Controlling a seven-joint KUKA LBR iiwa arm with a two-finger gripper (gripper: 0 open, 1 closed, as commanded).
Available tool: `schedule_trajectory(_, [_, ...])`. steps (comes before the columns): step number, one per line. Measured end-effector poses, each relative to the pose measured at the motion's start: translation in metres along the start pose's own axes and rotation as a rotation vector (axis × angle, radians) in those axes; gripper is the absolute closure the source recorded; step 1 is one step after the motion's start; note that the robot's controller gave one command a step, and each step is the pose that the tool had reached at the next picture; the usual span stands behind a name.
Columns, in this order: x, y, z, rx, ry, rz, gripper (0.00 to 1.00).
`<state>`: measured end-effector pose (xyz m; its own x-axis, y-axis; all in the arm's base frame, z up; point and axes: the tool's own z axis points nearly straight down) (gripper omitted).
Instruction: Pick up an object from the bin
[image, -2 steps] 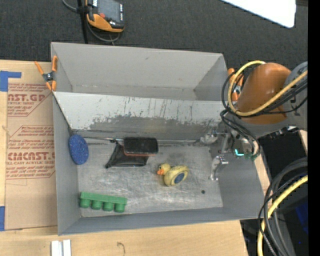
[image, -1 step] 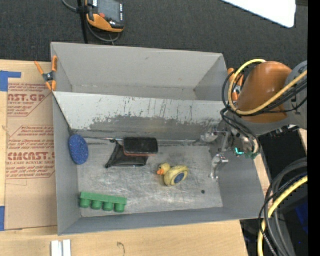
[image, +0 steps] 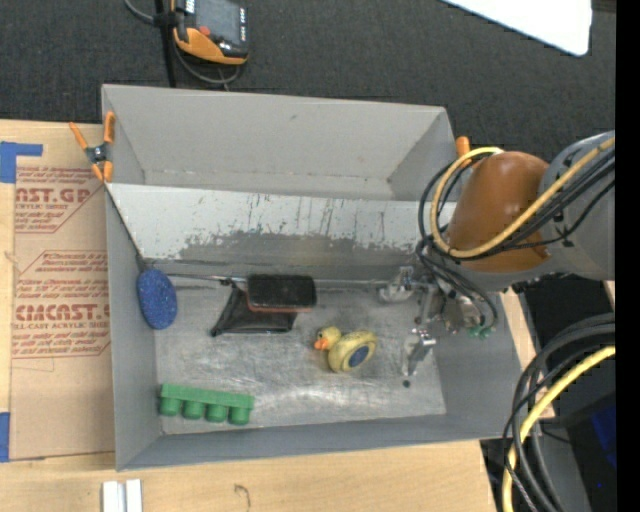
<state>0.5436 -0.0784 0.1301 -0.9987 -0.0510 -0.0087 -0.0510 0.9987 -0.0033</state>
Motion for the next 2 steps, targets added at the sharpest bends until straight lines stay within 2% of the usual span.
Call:
schedule_trajectory(1, [-0.009, 0.006, 0.04, -0.005, 0.007, 0.037, 0.0])
schedule_trajectory(2, [-0.002, 0.021, 0.052, -0.003, 0.01, 0.048, 0.0])
